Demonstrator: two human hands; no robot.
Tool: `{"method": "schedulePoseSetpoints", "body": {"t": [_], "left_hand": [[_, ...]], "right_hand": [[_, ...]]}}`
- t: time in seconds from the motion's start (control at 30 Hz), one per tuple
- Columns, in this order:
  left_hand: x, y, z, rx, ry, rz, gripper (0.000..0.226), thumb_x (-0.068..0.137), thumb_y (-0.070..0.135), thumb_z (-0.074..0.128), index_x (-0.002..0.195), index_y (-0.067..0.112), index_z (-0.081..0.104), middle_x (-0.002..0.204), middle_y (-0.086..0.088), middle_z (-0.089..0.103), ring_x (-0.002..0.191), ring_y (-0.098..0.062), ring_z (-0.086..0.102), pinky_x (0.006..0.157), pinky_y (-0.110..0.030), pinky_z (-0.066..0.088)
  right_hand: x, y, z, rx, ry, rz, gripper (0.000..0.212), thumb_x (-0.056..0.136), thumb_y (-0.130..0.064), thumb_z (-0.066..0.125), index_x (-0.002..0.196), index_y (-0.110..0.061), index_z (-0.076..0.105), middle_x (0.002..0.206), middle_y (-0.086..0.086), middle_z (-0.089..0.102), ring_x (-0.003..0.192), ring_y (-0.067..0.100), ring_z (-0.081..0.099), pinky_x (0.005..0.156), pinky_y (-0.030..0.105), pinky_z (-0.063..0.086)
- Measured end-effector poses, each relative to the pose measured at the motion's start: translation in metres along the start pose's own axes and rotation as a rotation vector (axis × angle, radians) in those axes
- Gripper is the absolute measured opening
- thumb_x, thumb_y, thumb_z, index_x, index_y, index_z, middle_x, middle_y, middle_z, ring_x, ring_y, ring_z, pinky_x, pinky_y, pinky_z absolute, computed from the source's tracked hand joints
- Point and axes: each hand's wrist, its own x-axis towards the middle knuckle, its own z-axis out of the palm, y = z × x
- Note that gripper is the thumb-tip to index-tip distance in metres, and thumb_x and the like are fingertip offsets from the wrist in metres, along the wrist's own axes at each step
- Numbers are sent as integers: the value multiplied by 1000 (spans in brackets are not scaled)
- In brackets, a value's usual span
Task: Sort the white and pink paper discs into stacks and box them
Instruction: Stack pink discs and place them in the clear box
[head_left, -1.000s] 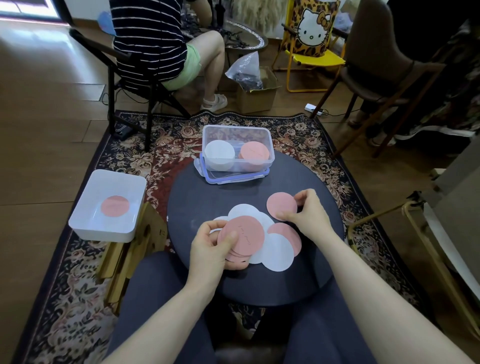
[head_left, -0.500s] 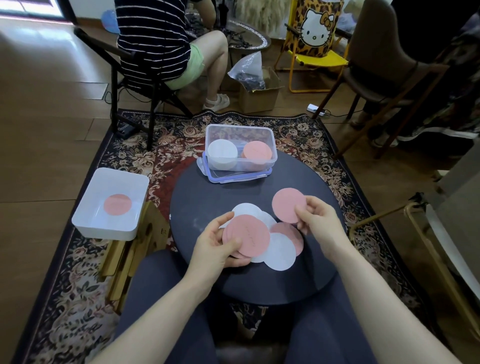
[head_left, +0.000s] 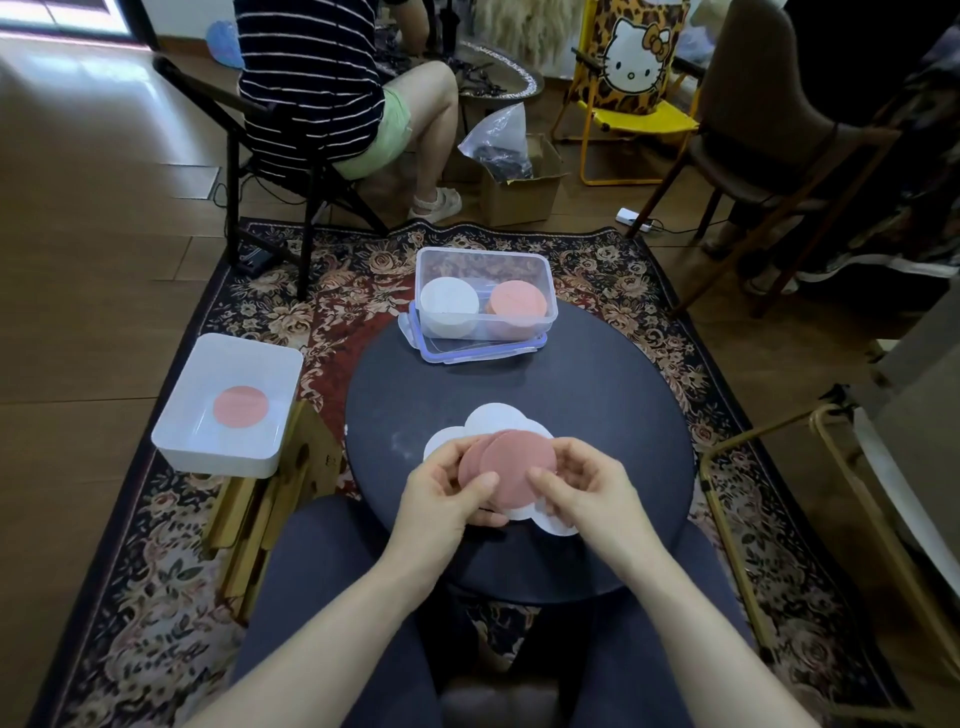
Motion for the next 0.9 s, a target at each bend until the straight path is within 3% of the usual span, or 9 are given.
{"method": "schedulePoseSetpoints", "body": {"t": [0.1, 0.17, 0.23, 0.3, 0.4, 0.5, 0.73, 0.8, 0.9], "left_hand": [[-1, -3, -1, 327, 1, 213, 23, 88, 9, 60, 106, 24, 65, 100, 9, 70, 86, -8, 66, 77, -23, 53], [0, -6, -5, 741, 57, 506, 20, 92, 15, 54, 106, 25, 64, 100, 17, 68, 94, -3, 60, 80, -18, 44], [3, -9, -8, 1133, 108, 728, 21, 92, 25, 49, 106, 23, 64, 99, 15, 67, 88, -11, 56, 72, -25, 37], [5, -11, -9, 1335, 129, 795, 25, 91, 29, 47, 107, 20, 63, 93, 10, 66, 79, -19, 56, 66, -29, 33], [6, -9, -9, 1342, 71, 760, 27, 91, 29, 44, 114, 20, 55, 89, 5, 65, 74, -22, 59, 60, -33, 43], [3, -9, -10, 1180, -24, 631, 30, 92, 32, 38, 121, 26, 45, 103, 5, 65, 86, -18, 62, 62, -34, 53], [5, -11, -13, 1184, -55, 696, 24, 94, 29, 41, 112, 21, 54, 98, 7, 65, 82, -18, 62, 61, -34, 51], [5, -12, -11, 1225, -39, 707, 29, 92, 29, 42, 119, 20, 48, 99, 3, 66, 81, -20, 63, 60, -33, 52], [5, -14, -9, 1275, -26, 677, 40, 90, 28, 42, 128, 17, 41, 98, 0, 64, 79, -22, 63, 57, -34, 51]], "right_hand": [[-3, 7, -1, -95, 23, -130, 11, 83, -16, 65, 89, -26, 67, 84, 4, 65, 68, 13, 54, 63, 25, 45], [-6, 10, -2, -213, 49, -220, 15, 85, -16, 62, 88, -29, 65, 86, -6, 65, 72, 12, 53, 64, 20, 41], [-8, 12, -2, -293, 49, -285, 17, 86, -13, 61, 86, -30, 63, 87, -8, 64, 76, 13, 52, 66, 16, 37], [-8, 13, -2, -303, 37, -303, 18, 85, -13, 63, 85, -30, 61, 87, -7, 62, 78, 15, 52, 67, 17, 36], [-8, 13, -1, -297, 32, -302, 19, 85, -12, 66, 84, -31, 61, 87, -6, 61, 78, 16, 52, 67, 18, 36], [-9, 9, 2, -275, 27, -298, 21, 84, -9, 66, 86, -30, 62, 88, -9, 61, 74, 13, 53, 65, 14, 37], [-11, 9, 5, -324, 35, -341, 24, 86, -7, 65, 88, -32, 63, 89, -11, 60, 77, 15, 55, 62, 16, 40], [-13, 12, 3, -373, 11, -355, 25, 87, -9, 63, 97, -31, 64, 92, -14, 59, 80, 14, 55, 64, 16, 41], [-17, 17, 3, -570, 12, -458, 33, 92, -15, 57, 121, -28, 59, 102, -28, 53, 91, -4, 51, 74, 8, 40]]}}
